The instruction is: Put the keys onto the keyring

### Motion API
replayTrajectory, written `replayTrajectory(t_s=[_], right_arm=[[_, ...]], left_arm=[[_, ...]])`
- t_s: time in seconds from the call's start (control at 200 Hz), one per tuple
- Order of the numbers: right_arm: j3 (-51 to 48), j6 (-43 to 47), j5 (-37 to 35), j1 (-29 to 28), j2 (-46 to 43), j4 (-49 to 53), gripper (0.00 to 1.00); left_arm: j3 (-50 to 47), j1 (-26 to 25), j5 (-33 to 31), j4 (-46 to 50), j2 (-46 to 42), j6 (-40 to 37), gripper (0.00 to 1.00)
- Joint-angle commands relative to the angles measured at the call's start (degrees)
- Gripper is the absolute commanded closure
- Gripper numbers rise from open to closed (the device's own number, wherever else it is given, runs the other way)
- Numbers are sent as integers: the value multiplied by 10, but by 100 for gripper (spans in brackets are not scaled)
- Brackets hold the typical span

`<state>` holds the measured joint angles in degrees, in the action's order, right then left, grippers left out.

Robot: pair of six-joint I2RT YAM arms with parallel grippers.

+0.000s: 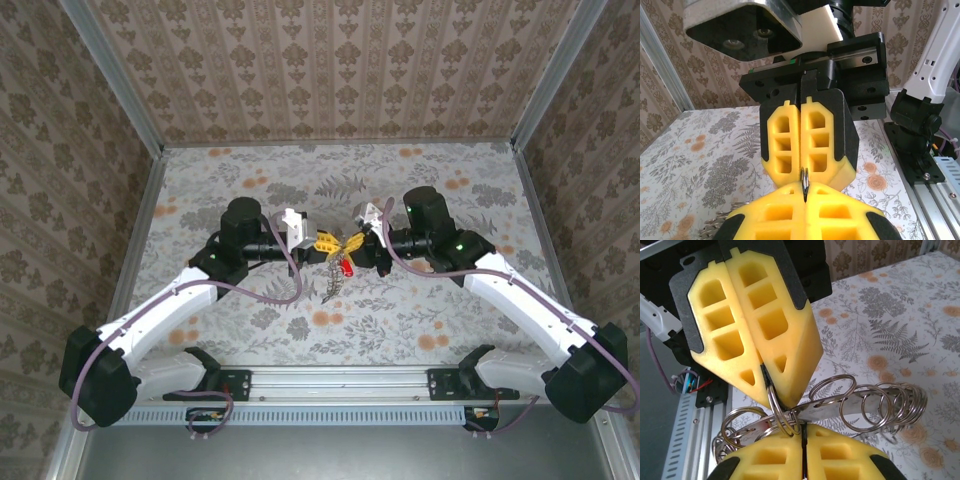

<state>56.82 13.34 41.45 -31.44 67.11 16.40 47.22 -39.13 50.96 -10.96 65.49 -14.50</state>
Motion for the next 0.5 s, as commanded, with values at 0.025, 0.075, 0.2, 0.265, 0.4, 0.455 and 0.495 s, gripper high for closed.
replayTrajectory(t_s=[0.025,0.075,0.2,0.265,0.4,0.455,0.495], right_arm=[[-23,15,2,-1,-24,-32,81],[-37,11,4,-1,-43,-65,79],[-55,11,4,-1,-76,-116,75],[-52,20,7,-1,-81,-110,75],[-46,42,8,-1,-82,-88,77],[-42,46,10,-1,-79,-79,80],[-40,48,11,-1,-78,-74,83]], left_arm=[[-4,-11,15,-66,-14,21,100],[-5,-14,14,-68,-12,21,100],[-9,-16,10,-75,-12,24,100],[-9,-17,12,-78,-11,26,100],[-4,-19,18,-78,-9,25,100],[-2,-22,14,-70,-8,17,100],[-2,-23,12,-67,-9,14,100]])
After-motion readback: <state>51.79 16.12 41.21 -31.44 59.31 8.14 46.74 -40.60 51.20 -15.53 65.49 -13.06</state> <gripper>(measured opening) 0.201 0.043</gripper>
